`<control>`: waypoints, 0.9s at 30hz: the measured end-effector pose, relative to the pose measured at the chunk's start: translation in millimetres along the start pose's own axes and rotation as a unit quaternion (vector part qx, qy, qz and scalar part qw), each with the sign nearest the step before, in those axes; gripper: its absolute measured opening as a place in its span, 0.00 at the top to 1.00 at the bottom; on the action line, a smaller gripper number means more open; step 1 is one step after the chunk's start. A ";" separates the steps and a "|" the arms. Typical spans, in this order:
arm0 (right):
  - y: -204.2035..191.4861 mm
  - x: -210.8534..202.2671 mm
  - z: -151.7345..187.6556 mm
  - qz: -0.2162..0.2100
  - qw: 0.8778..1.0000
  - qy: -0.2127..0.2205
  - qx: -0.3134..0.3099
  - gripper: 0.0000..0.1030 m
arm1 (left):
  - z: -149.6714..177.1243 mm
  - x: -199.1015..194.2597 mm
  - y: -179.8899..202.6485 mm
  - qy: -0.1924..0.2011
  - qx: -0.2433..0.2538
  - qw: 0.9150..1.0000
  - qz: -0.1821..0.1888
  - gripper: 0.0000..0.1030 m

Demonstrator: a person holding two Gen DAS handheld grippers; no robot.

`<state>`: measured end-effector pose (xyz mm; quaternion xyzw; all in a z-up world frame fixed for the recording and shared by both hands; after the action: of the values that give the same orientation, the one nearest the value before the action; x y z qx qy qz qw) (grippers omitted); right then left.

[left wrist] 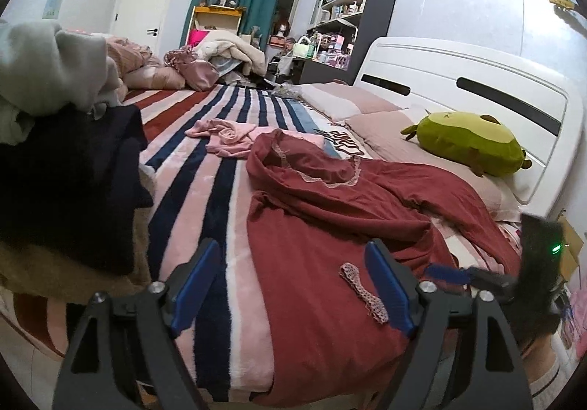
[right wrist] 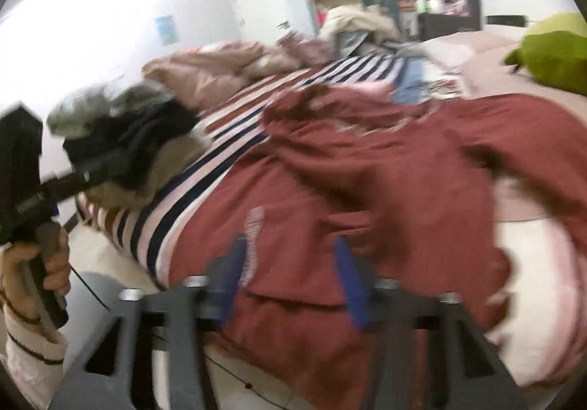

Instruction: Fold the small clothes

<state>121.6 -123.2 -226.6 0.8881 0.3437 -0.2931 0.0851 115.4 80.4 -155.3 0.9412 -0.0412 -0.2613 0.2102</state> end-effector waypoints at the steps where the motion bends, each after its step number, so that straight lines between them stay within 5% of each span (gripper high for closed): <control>1: -5.2 14.1 2.3 -0.005 1.000 -0.016 -0.001 0.37 | -0.4 -0.6 -1.3 0.002 0.002 1.000 -0.004 0.20; 4: -4.8 45.0 10.5 0.025 0.998 -0.055 -0.005 0.20 | -0.4 1.2 -8.5 0.006 0.010 1.000 -0.014 0.14; 9: -8.3 60.4 14.1 0.068 0.995 -0.062 -0.046 0.20 | 0.3 14.1 -16.3 0.004 0.031 0.999 -0.029 0.04; 11: -1.1 56.9 14.4 0.091 0.993 -0.060 -0.038 0.40 | 0.5 18.5 -16.3 0.003 0.039 0.999 -0.030 0.04; 13: 10.9 51.6 15.6 0.110 0.992 -0.058 -0.024 0.79 | -0.8 20.1 -13.9 0.012 0.047 0.999 -0.020 0.04; 15: 20.4 44.6 16.6 0.101 0.993 -0.053 -0.006 0.95 | -1.2 22.5 -11.1 0.012 0.056 0.998 -0.018 0.04; 23: 59.5 -25.8 10.1 0.139 0.990 0.007 0.028 0.97 | -3.8 21.4 -1.0 0.040 0.085 0.994 -0.053 0.01; 27: 84.7 -64.0 19.9 0.141 0.988 0.022 0.062 0.98 | -6.1 27.3 6.3 0.016 0.063 0.998 -0.026 0.01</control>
<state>130.5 -229.5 -210.1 0.9375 0.1983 -0.2791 0.0624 142.2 71.8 -160.9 0.9574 -0.0296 -0.2489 0.1437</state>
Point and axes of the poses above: each gripper's, at about its wrist camera, not at the fingertips, and x roughly the way its jaws point, y to its right, z to its underside, the point moved 7 cm from there along x, roughly the way its jaws point, and after that the axes turned 13 degrees about -x, right-handed, at the moved point
